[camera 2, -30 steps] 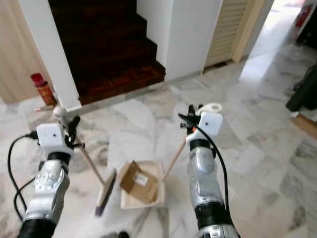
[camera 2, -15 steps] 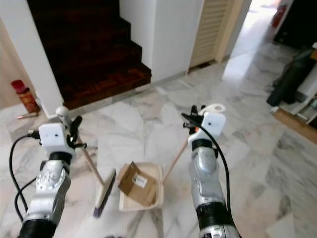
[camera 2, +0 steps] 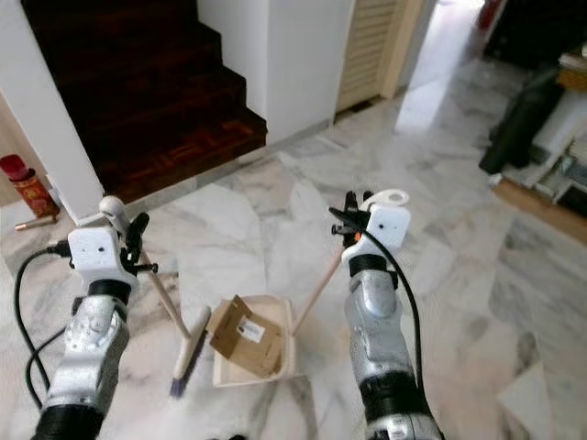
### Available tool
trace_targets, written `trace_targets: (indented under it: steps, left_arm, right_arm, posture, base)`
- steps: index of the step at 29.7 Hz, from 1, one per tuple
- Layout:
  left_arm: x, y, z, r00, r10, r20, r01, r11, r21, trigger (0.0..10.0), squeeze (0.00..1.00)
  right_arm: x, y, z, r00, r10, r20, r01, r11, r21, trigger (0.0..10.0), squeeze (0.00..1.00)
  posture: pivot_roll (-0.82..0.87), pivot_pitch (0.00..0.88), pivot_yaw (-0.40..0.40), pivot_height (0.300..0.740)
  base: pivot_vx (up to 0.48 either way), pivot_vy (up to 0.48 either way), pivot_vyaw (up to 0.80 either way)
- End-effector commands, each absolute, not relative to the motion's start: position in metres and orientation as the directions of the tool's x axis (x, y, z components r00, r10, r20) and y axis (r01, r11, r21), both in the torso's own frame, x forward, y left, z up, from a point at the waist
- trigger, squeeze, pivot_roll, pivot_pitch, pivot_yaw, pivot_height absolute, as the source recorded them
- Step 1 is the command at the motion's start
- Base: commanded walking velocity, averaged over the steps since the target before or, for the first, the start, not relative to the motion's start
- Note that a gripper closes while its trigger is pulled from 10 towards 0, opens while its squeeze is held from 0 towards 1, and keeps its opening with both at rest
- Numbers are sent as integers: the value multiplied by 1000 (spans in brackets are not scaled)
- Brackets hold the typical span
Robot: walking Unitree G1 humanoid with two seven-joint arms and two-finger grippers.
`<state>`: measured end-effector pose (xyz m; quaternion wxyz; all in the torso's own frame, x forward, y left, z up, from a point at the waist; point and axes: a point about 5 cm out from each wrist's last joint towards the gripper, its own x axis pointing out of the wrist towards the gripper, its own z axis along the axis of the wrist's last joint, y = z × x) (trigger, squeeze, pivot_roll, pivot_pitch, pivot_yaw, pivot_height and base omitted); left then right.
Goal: Sweep floor
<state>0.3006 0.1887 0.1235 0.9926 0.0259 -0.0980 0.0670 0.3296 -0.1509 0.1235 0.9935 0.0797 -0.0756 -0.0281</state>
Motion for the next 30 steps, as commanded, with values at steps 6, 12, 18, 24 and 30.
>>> trace_targets:
  steps: [6,12,18,24,30]
  left_arm:
    - [303,189,138,957,126,261,-141,989,40,10000,0]
    - [303,189,138,958,125,259,-140,989,40,10000,0]
    - [304,190,138,958,126,259,-141,989,41,10000,0]
    - [303,190,138,957,129,259,-145,989,42,10000,0]
    - [303,190,138,957,130,259,-145,989,41,10000,0]
  right_arm:
    - [333,-147,138,979,-55,199,21,985,169,10000,0]
    - [333,-146,139,977,-48,209,14,987,161,10000,0]
    - [333,-145,139,978,-44,206,11,988,157,10000,0]
    - [333,-144,139,978,-39,204,7,988,155,10000,0]
    - [333,-144,139,978,-35,205,5,989,146,10000,0]
  posture:
    - [24,6,-49,740]
    - [23,8,-48,740]
    - [26,13,-47,740]
    - [26,13,-47,740]
    - [26,19,-48,740]
  base:
    - [0,423,0]
    - [0,423,0]
    - [0,422,0]
    - [0,424,0]
    - [0,423,0]
